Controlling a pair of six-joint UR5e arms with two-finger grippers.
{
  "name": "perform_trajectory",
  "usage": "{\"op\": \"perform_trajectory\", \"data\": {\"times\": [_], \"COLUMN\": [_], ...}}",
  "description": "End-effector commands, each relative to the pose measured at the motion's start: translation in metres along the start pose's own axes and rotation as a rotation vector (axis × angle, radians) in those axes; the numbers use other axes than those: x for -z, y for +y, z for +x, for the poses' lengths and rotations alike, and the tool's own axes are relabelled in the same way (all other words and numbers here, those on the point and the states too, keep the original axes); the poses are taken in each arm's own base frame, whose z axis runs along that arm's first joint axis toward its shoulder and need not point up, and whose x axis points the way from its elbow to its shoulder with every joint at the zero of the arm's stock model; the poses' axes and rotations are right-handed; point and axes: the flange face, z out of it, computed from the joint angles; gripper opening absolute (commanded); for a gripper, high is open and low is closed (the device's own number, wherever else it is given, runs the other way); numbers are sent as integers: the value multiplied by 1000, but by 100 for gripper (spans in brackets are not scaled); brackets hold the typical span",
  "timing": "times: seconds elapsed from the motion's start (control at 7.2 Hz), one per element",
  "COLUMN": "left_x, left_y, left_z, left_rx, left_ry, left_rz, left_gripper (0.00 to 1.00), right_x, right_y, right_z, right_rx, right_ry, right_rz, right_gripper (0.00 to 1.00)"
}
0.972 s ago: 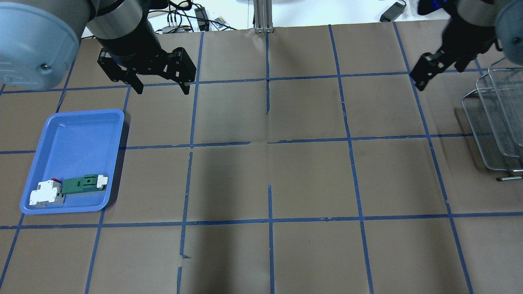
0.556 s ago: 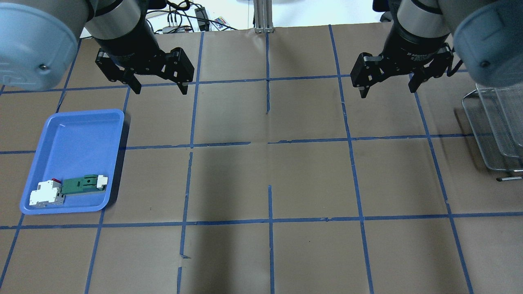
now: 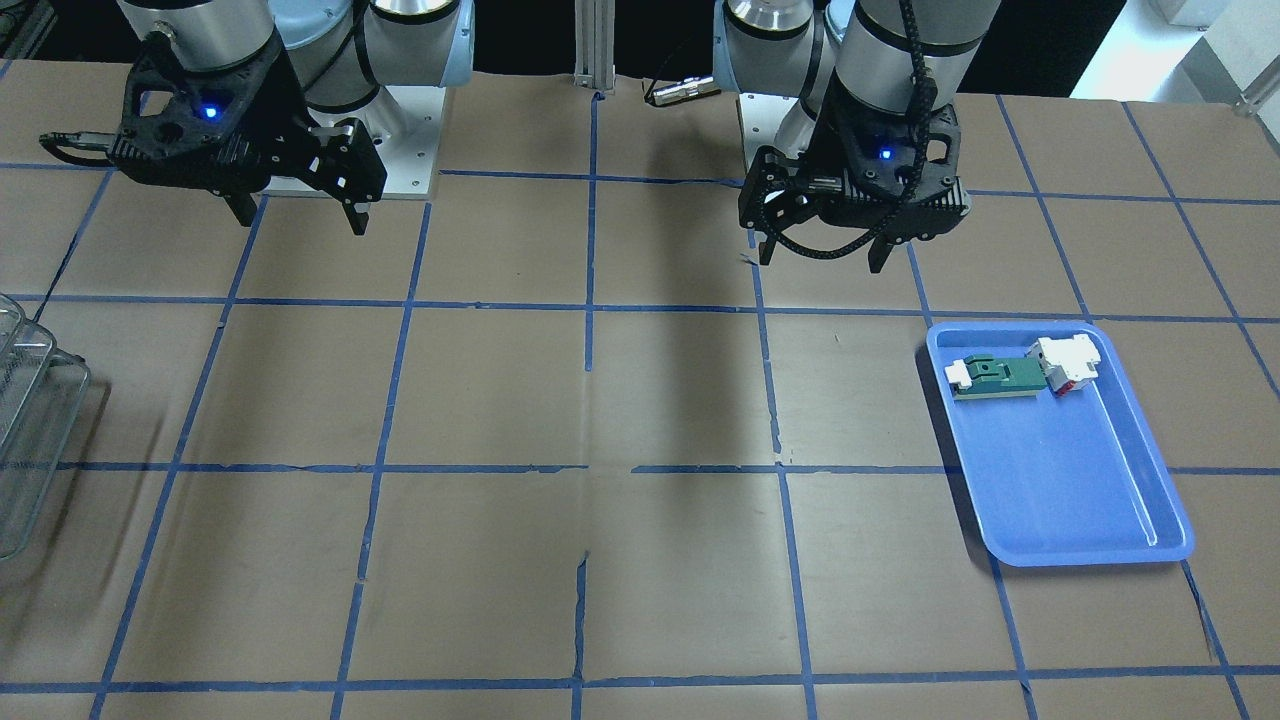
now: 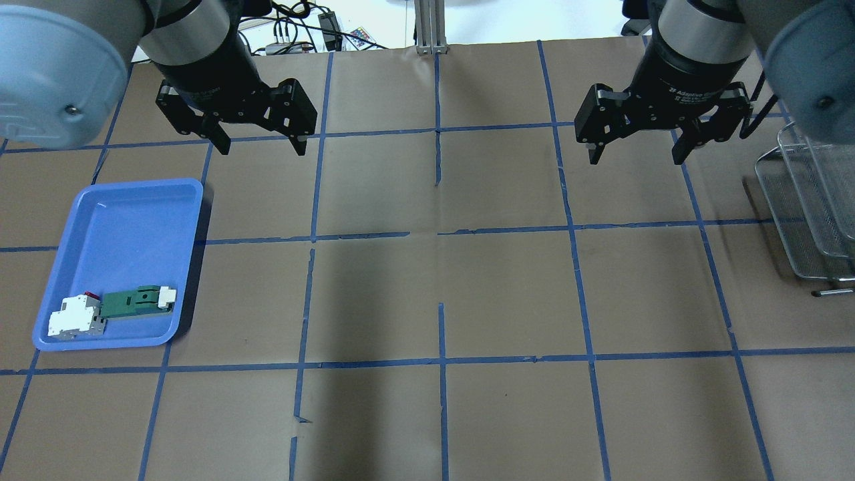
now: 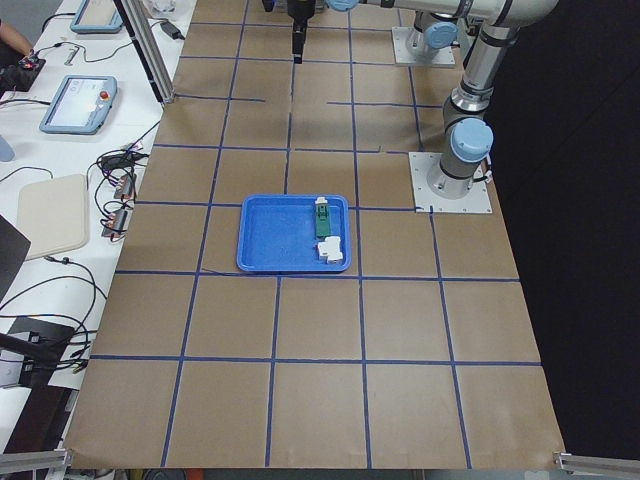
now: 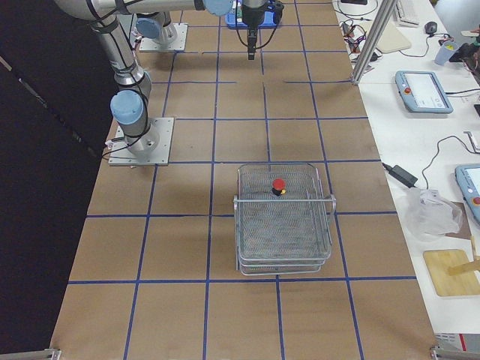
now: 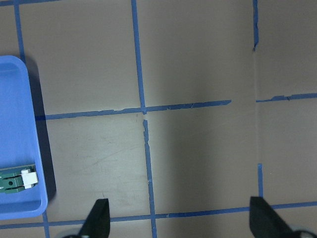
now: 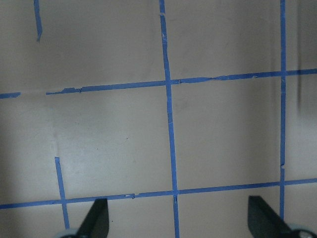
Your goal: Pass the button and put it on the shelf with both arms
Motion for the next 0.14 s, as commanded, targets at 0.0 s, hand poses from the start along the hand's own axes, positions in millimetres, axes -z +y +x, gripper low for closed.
{"op": "perform_trajectory", "data": {"times": [0.0], "left_x": [0], "left_y": [-1], "left_z": [-2], "left_rx": [4], "left_ry": [3], "left_rz": [1], "left_gripper": [100], "right_x": [3], "right_y": [1], "right_z": [-1], "right_rx": [-1], "right_ry": [-1], "right_rz": [0], "right_gripper": [100]}}
